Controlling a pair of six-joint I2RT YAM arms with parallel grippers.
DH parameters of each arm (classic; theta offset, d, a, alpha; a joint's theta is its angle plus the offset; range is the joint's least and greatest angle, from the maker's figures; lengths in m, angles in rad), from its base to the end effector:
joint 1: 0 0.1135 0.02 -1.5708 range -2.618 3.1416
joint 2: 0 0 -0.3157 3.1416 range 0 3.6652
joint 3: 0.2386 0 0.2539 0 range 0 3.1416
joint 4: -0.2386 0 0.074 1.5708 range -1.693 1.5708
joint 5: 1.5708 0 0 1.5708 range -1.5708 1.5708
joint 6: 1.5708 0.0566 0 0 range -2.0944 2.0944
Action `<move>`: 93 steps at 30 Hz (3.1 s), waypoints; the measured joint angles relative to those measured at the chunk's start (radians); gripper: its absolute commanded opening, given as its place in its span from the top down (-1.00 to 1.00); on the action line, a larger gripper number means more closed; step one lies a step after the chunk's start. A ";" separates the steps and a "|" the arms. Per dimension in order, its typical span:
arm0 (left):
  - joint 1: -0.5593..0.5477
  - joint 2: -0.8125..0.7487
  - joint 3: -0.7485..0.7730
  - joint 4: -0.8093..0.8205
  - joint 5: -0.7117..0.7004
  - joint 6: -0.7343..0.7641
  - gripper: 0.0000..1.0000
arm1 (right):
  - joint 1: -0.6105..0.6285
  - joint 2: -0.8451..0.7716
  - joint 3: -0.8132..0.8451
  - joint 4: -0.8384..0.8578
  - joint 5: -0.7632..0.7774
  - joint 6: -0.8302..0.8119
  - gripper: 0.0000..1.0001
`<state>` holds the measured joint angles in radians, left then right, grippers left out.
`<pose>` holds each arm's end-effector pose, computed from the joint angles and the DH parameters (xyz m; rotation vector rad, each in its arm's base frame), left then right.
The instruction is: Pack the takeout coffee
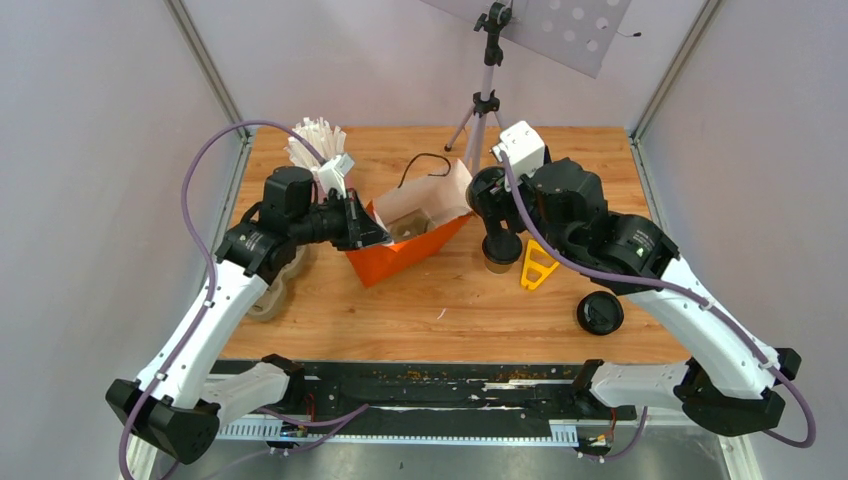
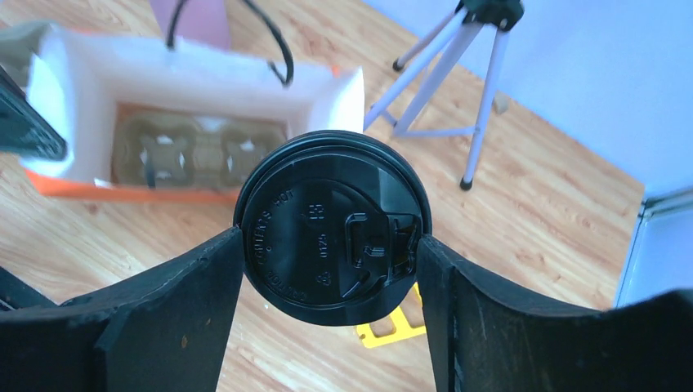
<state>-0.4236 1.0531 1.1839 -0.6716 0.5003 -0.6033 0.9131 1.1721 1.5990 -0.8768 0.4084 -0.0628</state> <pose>0.1771 -0.1097 0.4158 0.1209 2.2473 -1.1149 0.1465 0.1529 0.5064 -0.6965 1.8577 0.1381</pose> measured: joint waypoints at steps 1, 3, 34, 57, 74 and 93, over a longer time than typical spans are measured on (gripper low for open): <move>0.000 -0.001 -0.008 0.013 0.024 0.001 1.00 | 0.000 0.003 0.015 0.008 0.002 -0.009 -0.47; 0.000 -0.002 -0.025 0.029 0.068 0.008 1.00 | 0.000 0.010 0.046 0.024 0.002 -0.026 -0.48; 0.031 0.047 0.082 -0.169 -0.216 0.108 0.39 | 0.010 0.105 -0.140 0.172 -0.345 -0.240 -0.47; 0.077 -0.016 0.086 -0.201 -0.364 -0.066 -0.10 | 0.040 0.309 -0.130 0.315 -0.515 -0.332 -0.46; 0.088 -0.025 0.068 -0.260 -0.448 -0.013 0.11 | 0.053 0.460 -0.008 0.346 -0.492 -0.332 -0.46; 0.090 0.000 0.232 -0.287 -0.542 0.024 0.03 | 0.066 0.384 -0.082 0.342 -0.521 -0.398 -0.47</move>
<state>-0.3336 1.0534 1.4155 -0.9588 -0.0414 -0.5797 0.9787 1.5558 1.5169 -0.5350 -0.1127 -0.4610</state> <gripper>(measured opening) 0.510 0.741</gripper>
